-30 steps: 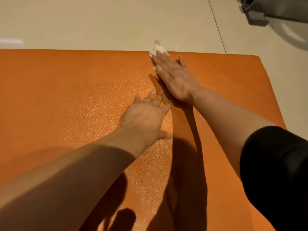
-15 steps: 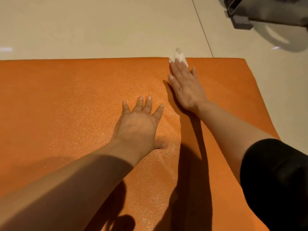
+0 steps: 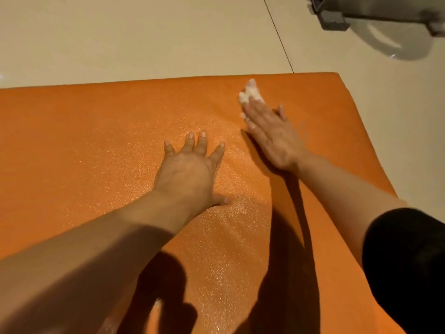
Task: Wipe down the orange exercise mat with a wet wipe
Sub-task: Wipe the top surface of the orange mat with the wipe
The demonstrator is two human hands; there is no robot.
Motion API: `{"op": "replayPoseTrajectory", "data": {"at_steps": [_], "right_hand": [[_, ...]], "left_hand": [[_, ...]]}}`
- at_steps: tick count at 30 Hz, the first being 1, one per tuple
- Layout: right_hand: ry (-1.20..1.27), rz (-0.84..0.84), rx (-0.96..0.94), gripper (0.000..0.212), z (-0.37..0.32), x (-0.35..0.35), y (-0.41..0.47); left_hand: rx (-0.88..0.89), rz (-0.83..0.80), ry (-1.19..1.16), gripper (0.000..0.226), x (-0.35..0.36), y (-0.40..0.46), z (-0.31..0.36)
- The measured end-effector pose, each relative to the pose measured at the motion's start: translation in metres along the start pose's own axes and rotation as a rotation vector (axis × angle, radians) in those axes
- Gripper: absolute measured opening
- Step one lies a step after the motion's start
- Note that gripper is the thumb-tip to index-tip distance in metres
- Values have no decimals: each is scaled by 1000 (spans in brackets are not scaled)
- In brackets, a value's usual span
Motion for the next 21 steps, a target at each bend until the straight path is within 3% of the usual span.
{"op": "replayPoseTrajectory", "data": {"at_steps": [4,6,9,11,16,18,21], "right_hand": [[-15,50,346,56,36,-8,-9],[-28,41,288,61,5,-1,-2],[25,7,-1,69,-43,12,-12],[-2,-3,-13,65,-37,15,-31],[-56,50,526,59,27,0,-66],[-69,16,453,63,2,3,-57],[-21,-20,63,71,-59,15,-53]], "left_hand": [[-3,12,0,113,1,0,2],[-7,13,4,113,2,1,2],[-10,18,5,111,1,1,4],[-5,20,11,111,1,1,4],[-15,25,-6,110,1,-1,5],[-33,-5,-20,110,0,-1,9],[-71,-4,-45,104,0,-5,14]]}}
Point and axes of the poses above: each hand's wrist, its own y-axis towards the middle knuckle, its own x-axis out of the palm, z = x × y, the point moved 1 cm from there along y, towards the middle knuckle, and after that the axes turned 12 degrees about -x, right-handed, at the moved point
